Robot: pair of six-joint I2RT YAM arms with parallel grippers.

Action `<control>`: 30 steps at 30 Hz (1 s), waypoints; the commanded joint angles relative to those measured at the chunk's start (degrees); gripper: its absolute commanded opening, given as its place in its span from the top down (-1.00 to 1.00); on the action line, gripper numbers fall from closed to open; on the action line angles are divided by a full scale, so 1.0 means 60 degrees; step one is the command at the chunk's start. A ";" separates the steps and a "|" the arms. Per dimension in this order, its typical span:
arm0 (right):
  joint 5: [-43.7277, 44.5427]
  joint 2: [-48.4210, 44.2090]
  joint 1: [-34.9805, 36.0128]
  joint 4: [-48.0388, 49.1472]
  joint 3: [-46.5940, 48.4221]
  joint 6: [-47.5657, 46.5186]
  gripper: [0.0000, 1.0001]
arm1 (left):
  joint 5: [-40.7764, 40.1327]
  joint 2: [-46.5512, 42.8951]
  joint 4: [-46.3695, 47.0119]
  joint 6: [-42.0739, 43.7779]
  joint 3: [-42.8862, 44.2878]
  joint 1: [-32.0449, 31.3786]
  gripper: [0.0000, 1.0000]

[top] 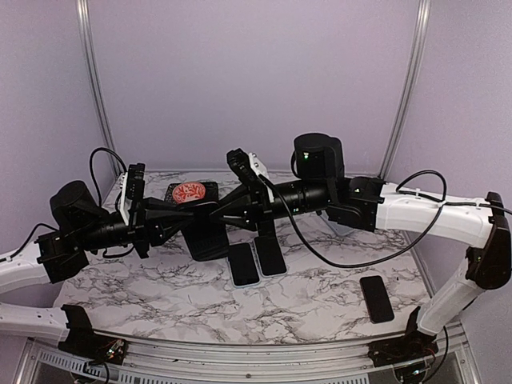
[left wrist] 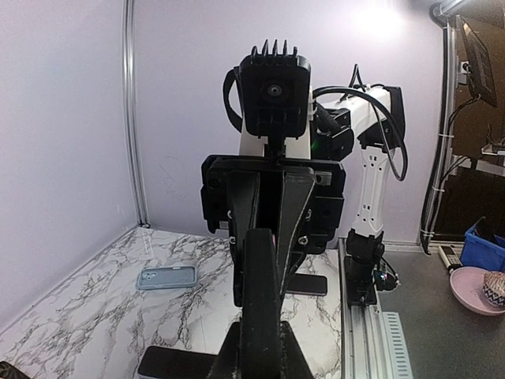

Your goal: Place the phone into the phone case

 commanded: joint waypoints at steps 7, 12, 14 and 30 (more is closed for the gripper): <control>0.0037 -0.0425 0.0006 0.0175 0.0481 -0.0402 1.00 | -0.0470 -0.0325 0.0309 -0.0048 0.0210 -0.0042 0.99; -0.0155 -0.0449 0.0006 0.0265 0.0382 -0.0394 1.00 | -0.0511 -0.0051 0.0309 0.0222 0.0216 -0.0071 1.00; -0.0068 -0.0465 -0.0001 0.0415 0.0214 -0.0409 1.00 | -0.0515 0.0048 0.0309 0.0256 0.0322 -0.0071 1.00; -0.0136 0.0487 -0.0184 0.0832 -0.0471 0.0531 -0.50 | -0.0684 -0.0424 0.0311 -0.0064 0.0644 -0.0071 1.00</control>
